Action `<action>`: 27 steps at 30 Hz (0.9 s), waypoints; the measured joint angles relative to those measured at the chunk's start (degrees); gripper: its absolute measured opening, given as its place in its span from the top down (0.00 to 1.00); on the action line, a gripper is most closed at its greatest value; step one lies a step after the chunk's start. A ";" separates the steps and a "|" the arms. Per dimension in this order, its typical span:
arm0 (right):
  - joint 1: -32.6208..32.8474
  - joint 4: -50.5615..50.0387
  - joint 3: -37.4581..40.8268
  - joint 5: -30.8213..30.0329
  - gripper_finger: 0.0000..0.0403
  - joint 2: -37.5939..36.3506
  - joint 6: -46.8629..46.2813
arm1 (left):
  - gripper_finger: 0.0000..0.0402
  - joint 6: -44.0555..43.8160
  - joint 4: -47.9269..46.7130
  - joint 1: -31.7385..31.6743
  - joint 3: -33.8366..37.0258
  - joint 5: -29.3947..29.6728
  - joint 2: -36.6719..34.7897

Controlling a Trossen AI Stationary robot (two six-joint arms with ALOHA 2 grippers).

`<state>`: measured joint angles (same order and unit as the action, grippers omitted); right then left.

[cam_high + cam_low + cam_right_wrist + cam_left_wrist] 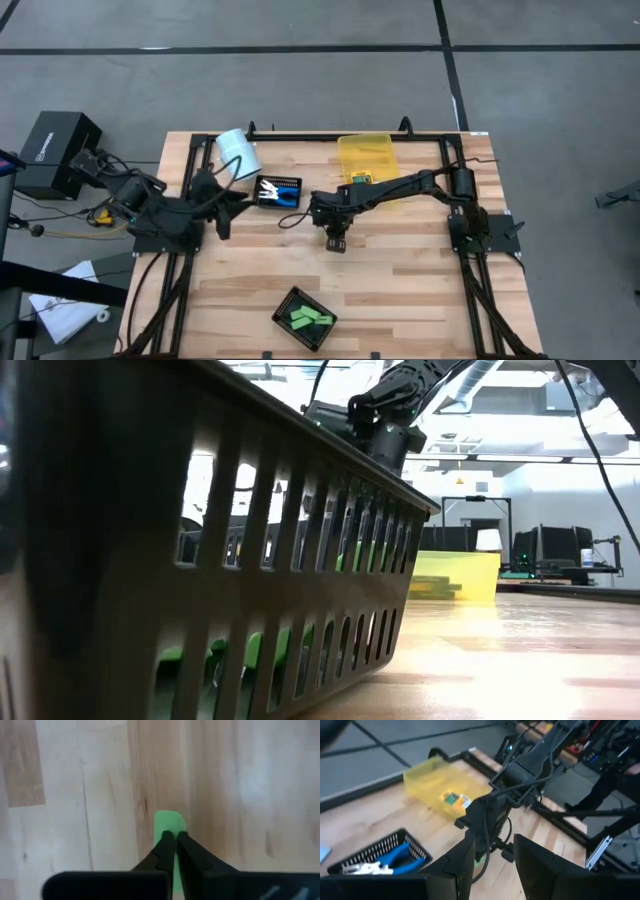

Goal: Pick & Place School Supplies
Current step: Put the green eraser into the bottom black bin

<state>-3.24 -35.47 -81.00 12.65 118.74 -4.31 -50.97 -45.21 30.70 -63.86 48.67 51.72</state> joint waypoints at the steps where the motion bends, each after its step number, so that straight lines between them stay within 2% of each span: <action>1: -0.21 -0.73 0.01 -0.01 1.00 -0.75 -0.18 | 0.68 0.95 0.38 0.00 0.00 0.45 -0.51; 10: 1.21 -1.56 -0.03 1.45 0.99 -5.96 -2.21 | 0.79 2.52 0.37 0.00 0.00 1.07 -1.07; 19: 2.95 -3.13 -0.14 2.49 1.00 -6.95 -4.31 | 0.83 2.52 0.79 0.00 0.00 1.05 -0.98; 23: 2.49 -5.68 -0.14 2.72 0.92 -6.85 -1.94 | 0.80 3.45 0.72 -0.26 -0.03 1.12 -0.55; 27: 0.72 -6.55 -0.14 -2.87 0.77 -6.84 0.93 | 0.75 4.25 0.63 -0.99 -0.02 1.16 0.29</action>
<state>-2.52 -42.02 -81.14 9.79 111.90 -3.38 -46.72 -44.58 29.71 -63.88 49.82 52.01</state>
